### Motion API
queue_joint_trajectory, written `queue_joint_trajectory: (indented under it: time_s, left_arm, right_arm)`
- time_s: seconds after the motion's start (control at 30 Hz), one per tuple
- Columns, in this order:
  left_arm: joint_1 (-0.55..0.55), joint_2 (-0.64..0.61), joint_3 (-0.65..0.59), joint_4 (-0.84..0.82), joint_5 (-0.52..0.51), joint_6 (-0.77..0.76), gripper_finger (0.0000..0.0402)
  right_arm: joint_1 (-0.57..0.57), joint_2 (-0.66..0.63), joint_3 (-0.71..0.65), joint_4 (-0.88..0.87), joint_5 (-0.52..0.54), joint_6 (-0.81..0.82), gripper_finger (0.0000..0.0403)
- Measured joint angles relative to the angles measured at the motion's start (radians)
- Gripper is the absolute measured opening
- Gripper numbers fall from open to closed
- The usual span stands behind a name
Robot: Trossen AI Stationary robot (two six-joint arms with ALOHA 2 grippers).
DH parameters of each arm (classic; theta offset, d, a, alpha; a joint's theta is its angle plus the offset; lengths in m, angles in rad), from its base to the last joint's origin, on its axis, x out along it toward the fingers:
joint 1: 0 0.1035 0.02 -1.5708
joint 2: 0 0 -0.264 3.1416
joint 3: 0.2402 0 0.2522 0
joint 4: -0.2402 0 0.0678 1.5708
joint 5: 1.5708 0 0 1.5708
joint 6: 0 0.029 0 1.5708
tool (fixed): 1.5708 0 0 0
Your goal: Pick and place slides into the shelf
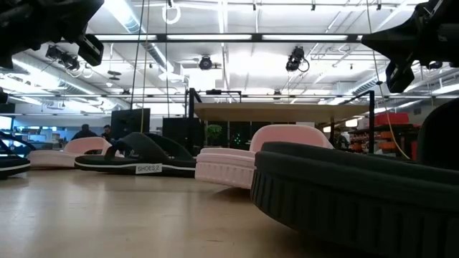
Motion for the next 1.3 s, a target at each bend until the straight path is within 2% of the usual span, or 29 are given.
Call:
queue_joint_trajectory:
  time_s: [0.53,0.97,1.03,1.2,1.3]
  left_arm:
    - [0.0,0.0,0.0,0.0,0.0,0.0,0.0023]
    - [0.0,0.0,0.0,0.0,0.0,-0.004,0.0035]
    - [0.0,0.0,0.0,0.001,0.0,0.014,0.0031]
    - [0.018,0.0,0.0,0.004,-0.034,0.187,0.0023]
    - [0.018,0.0,0.0,0.005,-0.034,0.157,0.0021]
  right_arm:
    - [0.0,0.0,0.0,0.0,0.0,0.0,0.0014]
    - [0.0,0.0,0.0,0.0,0.0,-0.01,0.0014]
    - [0.0,0.0,0.0,0.0,0.0,-0.017,0.0014]
    - [0.0,0.0,0.006,-0.005,0.011,-0.126,0.0014]
    - [0.0,0.0,0.013,0.037,0.012,-0.165,0.0014]
